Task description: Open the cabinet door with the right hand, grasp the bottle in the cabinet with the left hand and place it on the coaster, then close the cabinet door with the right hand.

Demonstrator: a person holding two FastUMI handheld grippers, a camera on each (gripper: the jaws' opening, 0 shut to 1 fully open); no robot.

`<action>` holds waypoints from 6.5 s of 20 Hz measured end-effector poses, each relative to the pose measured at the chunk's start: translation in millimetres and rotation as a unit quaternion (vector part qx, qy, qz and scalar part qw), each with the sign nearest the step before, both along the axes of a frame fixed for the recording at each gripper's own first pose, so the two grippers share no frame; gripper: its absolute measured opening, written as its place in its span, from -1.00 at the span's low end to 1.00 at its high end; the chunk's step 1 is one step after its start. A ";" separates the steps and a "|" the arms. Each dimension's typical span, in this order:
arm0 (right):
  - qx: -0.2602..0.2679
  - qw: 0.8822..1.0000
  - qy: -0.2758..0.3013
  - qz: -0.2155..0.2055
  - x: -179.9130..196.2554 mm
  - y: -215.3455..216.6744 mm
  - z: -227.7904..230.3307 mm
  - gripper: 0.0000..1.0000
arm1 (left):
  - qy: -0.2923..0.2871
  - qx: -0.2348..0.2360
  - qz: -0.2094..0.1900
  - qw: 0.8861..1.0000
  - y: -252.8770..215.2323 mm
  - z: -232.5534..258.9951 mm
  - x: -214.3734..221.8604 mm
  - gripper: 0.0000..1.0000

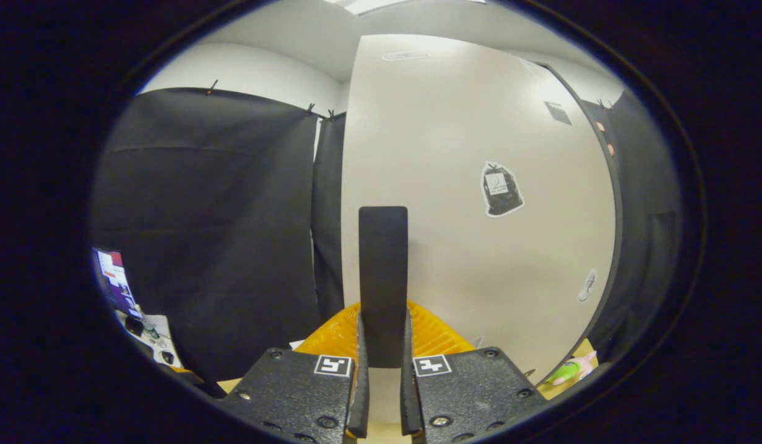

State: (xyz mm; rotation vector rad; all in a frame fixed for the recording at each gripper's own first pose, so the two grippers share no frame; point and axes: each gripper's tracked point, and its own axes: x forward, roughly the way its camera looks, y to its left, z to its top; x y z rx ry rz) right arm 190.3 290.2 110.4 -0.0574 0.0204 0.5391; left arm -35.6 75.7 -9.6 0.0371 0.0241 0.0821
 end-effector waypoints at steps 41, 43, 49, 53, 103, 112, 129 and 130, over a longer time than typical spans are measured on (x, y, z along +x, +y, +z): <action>0.002 0.980 -0.036 -0.196 -94.6 -286.6 14.5 -0.92 | 0.016 0.009 -0.118 0.993 -158.2 -8.9 15.8 0.90; 0.012 0.978 -0.031 -0.204 -105.2 -287.7 14.0 -0.92 | 0.015 0.008 -0.118 0.993 -156.1 -9.1 16.9 0.90; 0.033 0.975 -0.030 -0.217 -152.5 -285.9 13.8 -0.92 | 0.020 0.007 -0.109 0.994 -144.9 -14.0 21.1 0.90; 0.043 0.983 -0.043 -0.175 -173.6 -251.6 15.0 -0.92 | 0.016 0.006 -0.099 0.995 -132.6 -12.2 25.9 0.91; 0.040 0.982 0.095 -0.156 -84.1 -157.4 -127.2 0.80 | 0.025 0.016 -0.100 0.995 -116.2 -48.7 398.7 0.94; 0.047 0.981 0.101 -0.161 -79.7 -161.3 -129.2 0.80 | 0.007 0.033 -0.100 0.994 -120.6 -35.3 411.2 0.94; 0.054 0.987 0.090 -0.125 -90.2 -154.4 -125.9 0.80 | -0.010 0.009 -0.092 0.996 -75.0 -21.3 297.9 0.51; 0.054 0.987 0.089 -0.119 -92.3 -152.8 -125.9 0.80 | -0.009 0.013 -0.087 0.996 -67.7 -28.1 279.2 0.51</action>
